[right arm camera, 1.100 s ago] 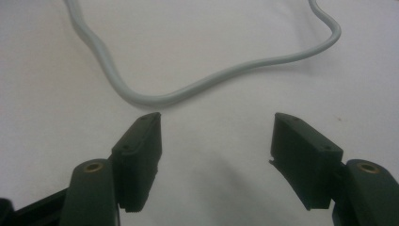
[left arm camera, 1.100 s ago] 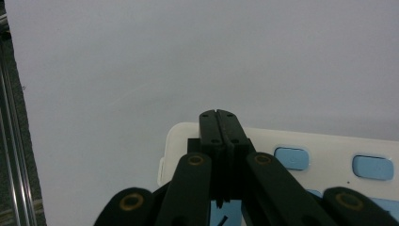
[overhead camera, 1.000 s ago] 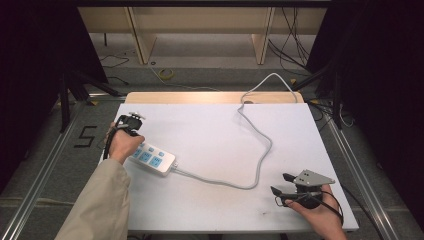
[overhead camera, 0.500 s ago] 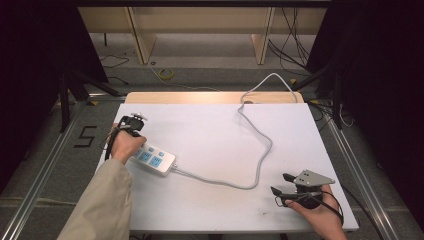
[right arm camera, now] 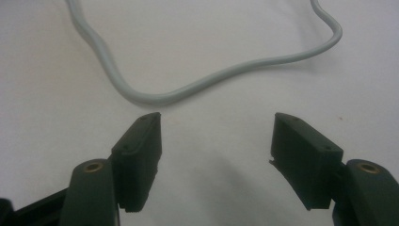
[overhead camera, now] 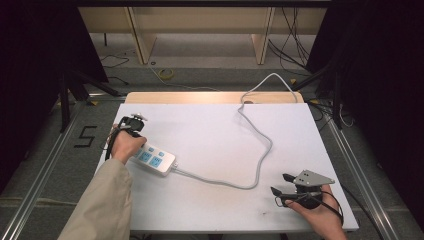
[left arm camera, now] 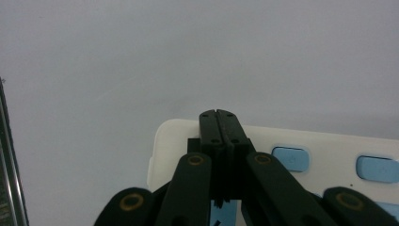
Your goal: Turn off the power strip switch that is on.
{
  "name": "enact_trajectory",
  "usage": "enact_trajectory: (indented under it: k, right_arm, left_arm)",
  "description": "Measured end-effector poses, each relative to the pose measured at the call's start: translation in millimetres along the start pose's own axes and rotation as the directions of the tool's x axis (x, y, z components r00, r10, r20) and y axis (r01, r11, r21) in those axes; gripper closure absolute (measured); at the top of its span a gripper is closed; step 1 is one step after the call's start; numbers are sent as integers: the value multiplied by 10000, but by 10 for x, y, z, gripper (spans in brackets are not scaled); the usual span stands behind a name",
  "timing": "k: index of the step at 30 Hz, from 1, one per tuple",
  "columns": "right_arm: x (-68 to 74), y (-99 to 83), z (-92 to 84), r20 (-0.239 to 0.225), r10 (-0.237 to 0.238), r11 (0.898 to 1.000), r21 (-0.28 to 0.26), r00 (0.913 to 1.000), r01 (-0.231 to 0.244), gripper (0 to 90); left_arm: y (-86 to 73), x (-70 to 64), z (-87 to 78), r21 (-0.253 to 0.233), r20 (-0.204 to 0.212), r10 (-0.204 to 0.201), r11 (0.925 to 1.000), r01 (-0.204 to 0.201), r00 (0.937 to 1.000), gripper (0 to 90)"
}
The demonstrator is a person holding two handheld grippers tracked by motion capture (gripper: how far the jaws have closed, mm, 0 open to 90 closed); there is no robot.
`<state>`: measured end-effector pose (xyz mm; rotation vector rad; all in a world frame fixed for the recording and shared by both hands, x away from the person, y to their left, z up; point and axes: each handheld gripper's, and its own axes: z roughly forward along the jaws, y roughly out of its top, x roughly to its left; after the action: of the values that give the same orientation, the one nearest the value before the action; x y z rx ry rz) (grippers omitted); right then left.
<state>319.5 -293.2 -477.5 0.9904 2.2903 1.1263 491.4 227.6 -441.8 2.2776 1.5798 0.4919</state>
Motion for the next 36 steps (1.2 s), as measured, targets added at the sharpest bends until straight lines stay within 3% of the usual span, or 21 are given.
enact_trajectory:
  k: [7,12,36]
  right_arm:
    - [4,1,-4,-3,-19,10000,-19,10000,19,350]
    - [1,-2,-5,-14,-12,10000,-22,10000,12,350]
    - [10,2,-11,-6,-54,10000,-5,10000,54,350]
  left_arm:
    - [9,-42,7,38,-62,54,10000,-53,10000,899]
    - [0,0,2,18,112,-165,9999,165,9998,899]
    - [1,-32,10,30,22,7,10000,-7,10000,900]
